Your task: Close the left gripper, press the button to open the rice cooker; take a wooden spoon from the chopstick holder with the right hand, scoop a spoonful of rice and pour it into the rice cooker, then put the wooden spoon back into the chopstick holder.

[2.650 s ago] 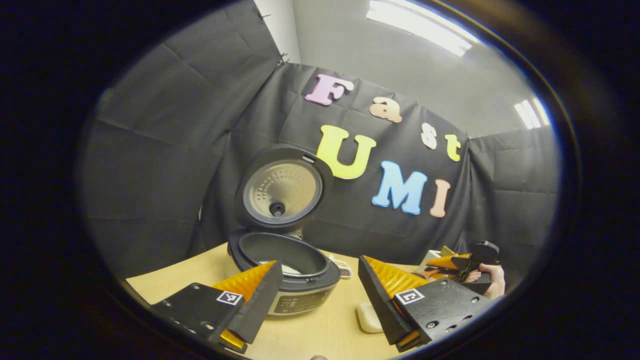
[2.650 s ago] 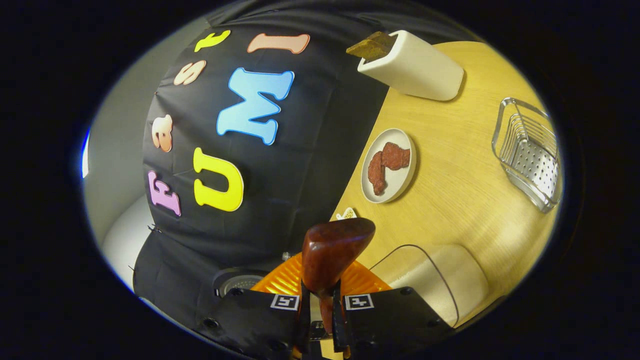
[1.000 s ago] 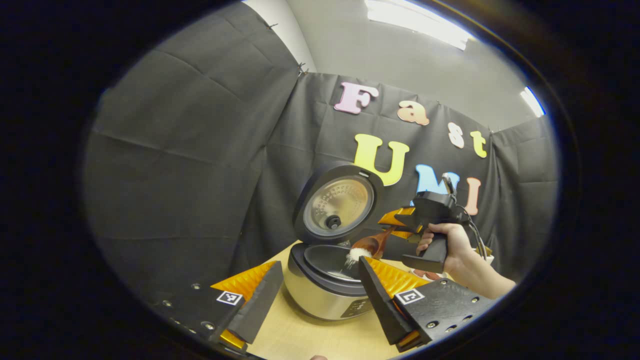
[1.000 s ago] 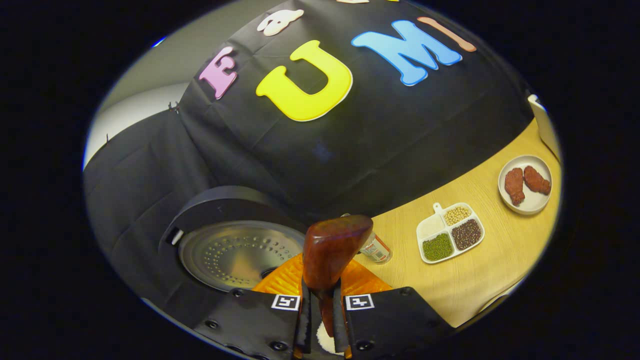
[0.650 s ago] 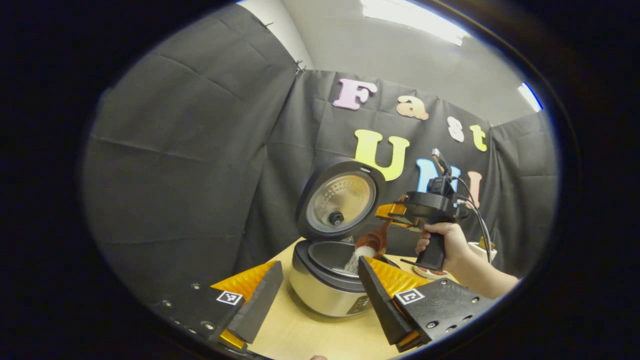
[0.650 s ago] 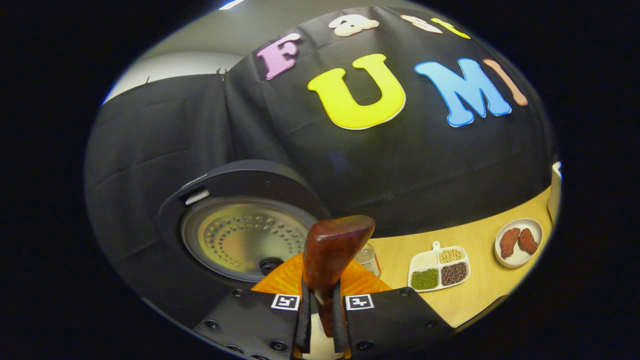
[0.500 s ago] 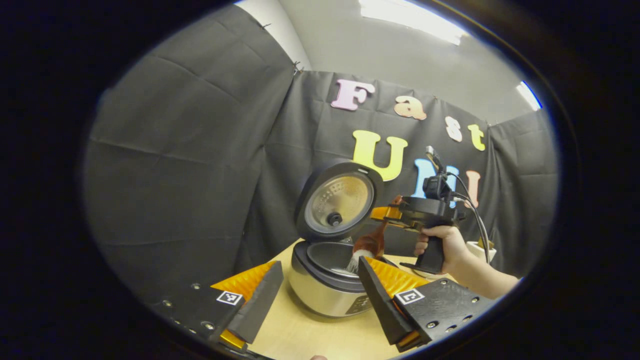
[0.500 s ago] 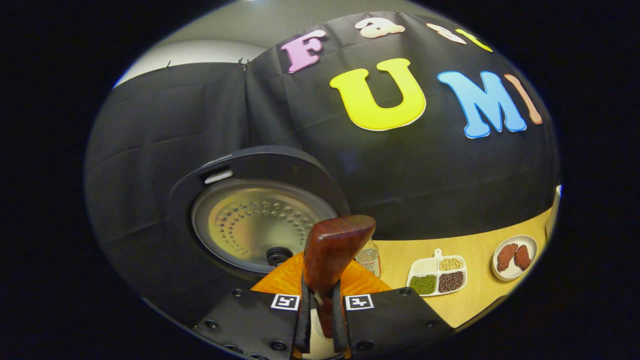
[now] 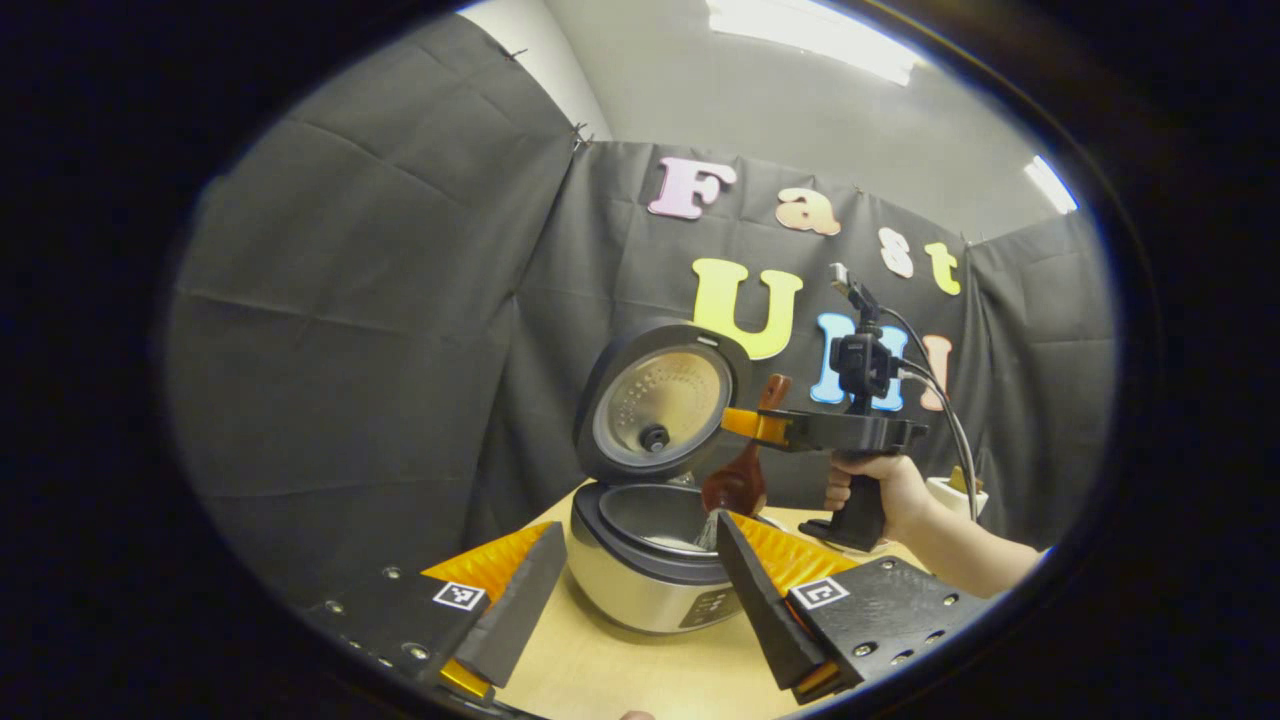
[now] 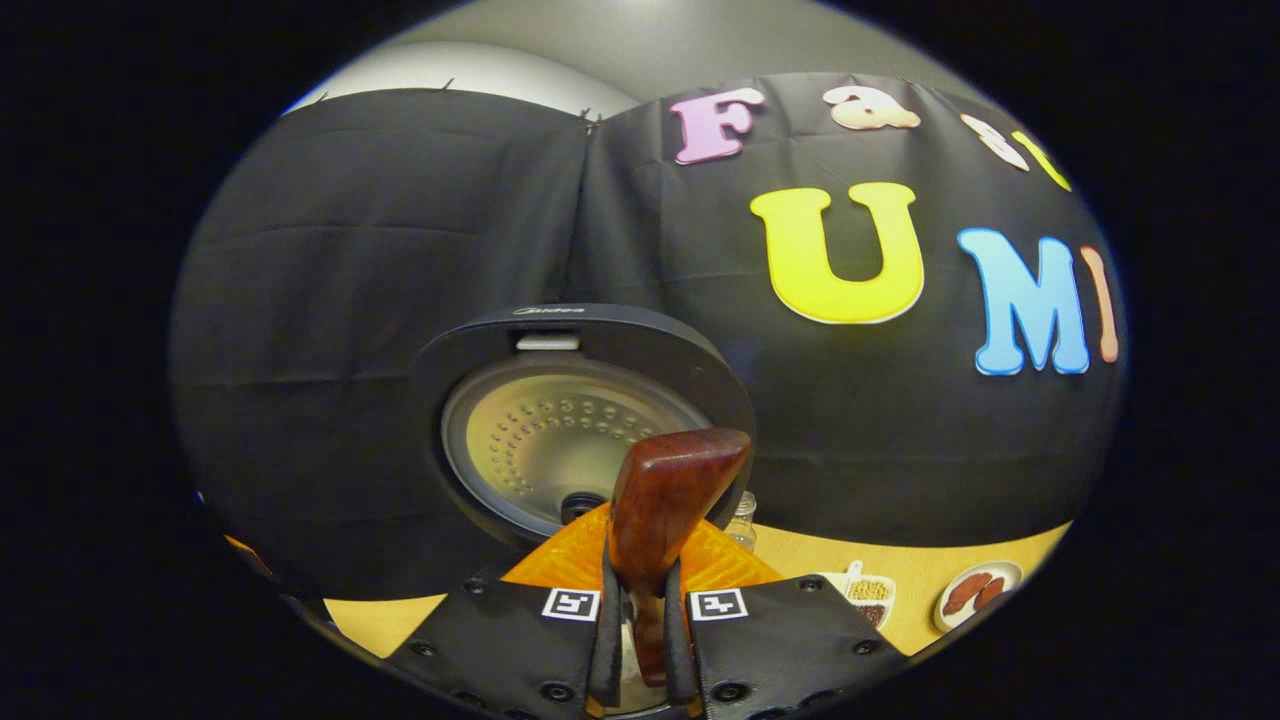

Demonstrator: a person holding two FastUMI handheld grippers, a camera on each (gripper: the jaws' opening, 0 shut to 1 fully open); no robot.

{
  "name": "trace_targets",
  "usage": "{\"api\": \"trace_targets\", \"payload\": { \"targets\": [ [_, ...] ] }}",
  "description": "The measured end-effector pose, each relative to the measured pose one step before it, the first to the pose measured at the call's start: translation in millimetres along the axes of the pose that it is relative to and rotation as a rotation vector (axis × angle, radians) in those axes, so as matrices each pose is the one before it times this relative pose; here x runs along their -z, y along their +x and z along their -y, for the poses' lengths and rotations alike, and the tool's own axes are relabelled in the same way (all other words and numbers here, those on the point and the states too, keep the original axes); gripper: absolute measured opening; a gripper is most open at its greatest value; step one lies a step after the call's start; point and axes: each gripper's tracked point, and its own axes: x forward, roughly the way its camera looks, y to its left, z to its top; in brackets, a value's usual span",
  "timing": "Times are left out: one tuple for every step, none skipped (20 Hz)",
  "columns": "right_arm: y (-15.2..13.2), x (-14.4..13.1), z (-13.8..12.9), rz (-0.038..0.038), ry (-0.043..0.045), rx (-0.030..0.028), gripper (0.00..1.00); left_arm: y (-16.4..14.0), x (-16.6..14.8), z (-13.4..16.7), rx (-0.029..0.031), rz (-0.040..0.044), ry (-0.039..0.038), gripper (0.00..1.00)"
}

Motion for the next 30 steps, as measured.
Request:
{"api": "trace_targets", "payload": {
  "targets": [
    [0.13, 0.89, -3.09, 0.00217, -0.03387, -0.00276, 0.19, -2.5, 1.29, -0.37, 0.00055, 0.00052, 0.00052, 0.95],
    [-0.94, 1.32, -2.33, 0.00155, -0.03495, -0.00283, 0.19, -0.57, -0.45, 0.08, 0.00024, 0.00083, 0.00338, 0.95],
    [-1.69, 0.63, -3.37, 0.00296, -0.03205, -0.00729, 0.19, -0.56, -1.18, 0.35, -0.00133, 0.00143, 0.00432, 0.94],
    [1.01, 1.2, -3.7, 0.00149, -0.02775, -0.00676, 0.19, -0.33, -1.85, 0.85, -0.00007, 0.00271, 0.00536, 0.94],
    [-0.12, -0.36, -3.36, 0.00567, -0.02577, -0.00636, 0.19, -0.37, -2.44, 1.03, -0.00352, 0.00339, 0.00609, 0.94],
    [-1.39, -0.86, -1.71, 0.00686, -0.02162, -0.0028, 0.19, 0.14, -1.55, 1.4, -0.00279, 0.0027, 0.00587, 0.94],
    [-2.12, -2.25, -1.89, 0.0076, -0.01394, -0.00083, 0.19, 0.16, 0.13, 1.03, -0.00143, 0.00044, 0.00294, 0.94],
    [-2.54, -3.08, 0.12, 0.00543, -0.00421, 0.00239, 0.19, -0.28, 0.05, 1.89, 0.0006, -0.00198, -0.00065, 0.94],
    [-3.87, -4.42, -0.92, 0.0068, 0.01124, -0.00539, 0.16, 0.56, 1.91, 1.47, 0.00195, -0.00136, -0.00144, 0.94],
    [-2.94, -3.35, -0.33, 0.00607, 0.0242, -0.00773, 0.16, 0.57, 0.52, 1.13, 0.00318, -0.00118, -0.00111, 0.94],
    [-3.86, -5.57, 0.1, 0.00613, 0.03438, -0.00704, 0.16, 0.7, 0.56, 2.08, 0.00454, -0.00055, -0.00076, 0.95],
    [-2.89, -7.87, 2.09, 0.00585, 0.0392, -0.00294, 0.19, -0.96, -1.33, 3.45, 0.00483, 0.00189, 0.00022, 0.95],
    [-5.22, -7.44, 5.37, 0.00384, 0.03873, 0.005, 0.19, -1.39, -1.67, 3.97, 0.00536, 0.00354, 0.00048, 0.95],
    [-7.58, -6.99, 7.35, 0.00215, 0.03387, 0.00974, 0.19, -1.01, -2.31, 4.22, 0.00742, 0.00521, 0.00112, 0.95],
    [-8.22, -6.4, 9.04, 0.0002, 0.02757, 0.01088, 0.19, 0.27, -2.4, 5.2, 0.00752, 0.00397, 0.00294, 0.94],
    [-7.65, -6.05, 9.54, 0.00243, 0.02007, 0.01159, 0.16, 2.25, -0.7, 4.64, 0.00684, 0.00399, 0.00569, 0.95],
    [-9.23, -6.54, 10.47, 0.00257, 0.01228, 0.01499, 0.16, 1.82, -0.47, 4.16, 0.00683, 0.00288, 0.00729, 0.95],
    [-9.73, -6.04, 10.34, 0.00471, 0.00508, 0.01521, 0.19, 1.71, -1.47, 6.08, 0.00806, 0.00188, 0.00538, 0.95],
    [-11.87, -8.04, 12.96, 0.00912, 0.00311, 0.0196, 0.19, 1.63, -0.89, 7.04, 0.01123, 0.00254, 0.00308, 0.95],
    [-12.03, -6.71, 11.57, 0.00785, 0.00509, 0.01932, 0.19, 1.56, -1.06, 7.9, 0.01372, 0.00143, 0.00296, 0.94],
    [-13.7, -7.92, 13.09, 0.01031, 0.00713, 0.01874, 0.19, 1.18, 0.45, 8.99, 0.01501, 0.00035, 0.00329, 0.94],
    [-12.11, -8.14, 12.14, 0.01183, 0.00648, 0.01922, 0.19, 2.37, -0.06, 10.32, 0.01708, 0.00057, 0.00256, 0.95],
    [-11.46, -6.02, 15.45, 0.01182, 0.00269, 0.02362, 0.19, 3.89, 1.29, 10.44, 0.0188, -0.00036, 0.0033, 0.94],
    [-12.9, -8.18, 17.47, 0.00677, -0.00335, 0.03089, 0.15, 4.34, 1.38, 11.51, 0.01912, -0.00026, 0.00452, 0.94],
    [-12.75, -5.39, 20.18, 0.00427, -0.00479, 0.03762, 0.16, 3.55, -0.15, 11.15, 0.01728, 0.00171, 0.0041, 0.94],
    [-11.23, -2.8, 19.46, 0.00225, 0.00237, 0.03812, 0.19, 1.17, 0.29, 10.51, 0.01675, 0.0033, 0.00227, 0.94],
    [-7.28, -5.3, 23.4, 0.00353, 0.01522, 0.03316, 0.19, 1.99, -0.46, 11.37, 0.01678, 0.00389, -0.00021, 0.94],
    [-9.76, -3.61, 15.76, 0.00417, 0.02484, 0.02679, 0.19, 1.89, 0.21, 11.25, 0.01768, 0.00304, -0.00318, 0.94],
    [-9.99, -2.65, 16.87, -0.00075, 0.02358, 0.02435, 0.19, 3.18, 0.46, 11.51, 0.01646, 0.00047, -0.0048, 0.94],
    [-11.23, -1.48, 17.57, -0.00493, 0.01432, 0.02471, 0.16, 3.38, 3.1, 9.6, 0.01187, -0.00423, -0.00805, 0.94]
  ]
}}
